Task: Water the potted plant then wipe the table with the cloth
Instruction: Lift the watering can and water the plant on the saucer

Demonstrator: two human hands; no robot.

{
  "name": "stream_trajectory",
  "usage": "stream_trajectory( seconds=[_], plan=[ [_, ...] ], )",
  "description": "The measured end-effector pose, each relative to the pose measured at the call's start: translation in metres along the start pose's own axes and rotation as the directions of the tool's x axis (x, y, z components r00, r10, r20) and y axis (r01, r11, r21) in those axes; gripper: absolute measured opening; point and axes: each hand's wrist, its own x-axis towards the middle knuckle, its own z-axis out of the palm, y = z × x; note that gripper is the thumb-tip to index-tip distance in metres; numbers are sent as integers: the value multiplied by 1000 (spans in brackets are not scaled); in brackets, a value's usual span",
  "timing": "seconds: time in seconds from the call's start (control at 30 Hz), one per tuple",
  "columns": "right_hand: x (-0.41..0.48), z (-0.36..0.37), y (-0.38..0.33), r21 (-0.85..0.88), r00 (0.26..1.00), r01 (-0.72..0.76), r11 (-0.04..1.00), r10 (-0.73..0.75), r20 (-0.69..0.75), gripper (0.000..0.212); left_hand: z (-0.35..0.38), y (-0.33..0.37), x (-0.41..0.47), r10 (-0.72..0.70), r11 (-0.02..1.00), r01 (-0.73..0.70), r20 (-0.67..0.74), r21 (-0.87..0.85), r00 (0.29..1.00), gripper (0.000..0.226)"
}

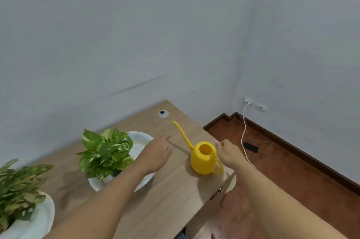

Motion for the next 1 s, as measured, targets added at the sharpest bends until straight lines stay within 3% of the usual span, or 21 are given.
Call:
stream_trajectory(
  seconds=[0.17,0.33,0.47,0.53,0.73,1.0],
  plan=[
    [-10,9,10,35,1000,-11,999,10,6,59,35,-4,11,-29,1000,28,89,15,996,54],
    [15,44,34,68,999,-33,997,31,31,103,64,-16,22,-52,998,45,168,48,984,54],
    [1,46,20,112,997,-53,992,59,-49,84,88,-26,25,-71,996,54,246,72,967,45],
    [-2,49,17,140,995,-49,989,61,-83,77,104,-40,24,-71,995,48,287,89,955,57],
    [-1,68,19,244,973,-55,968,107,-205,76,132,-67,9,8,968,-101,374,230,927,75],
    [-1,78,12,297,916,-96,950,201,-347,72,138,-79,1,83,950,-174,329,260,941,71]
  ],
)
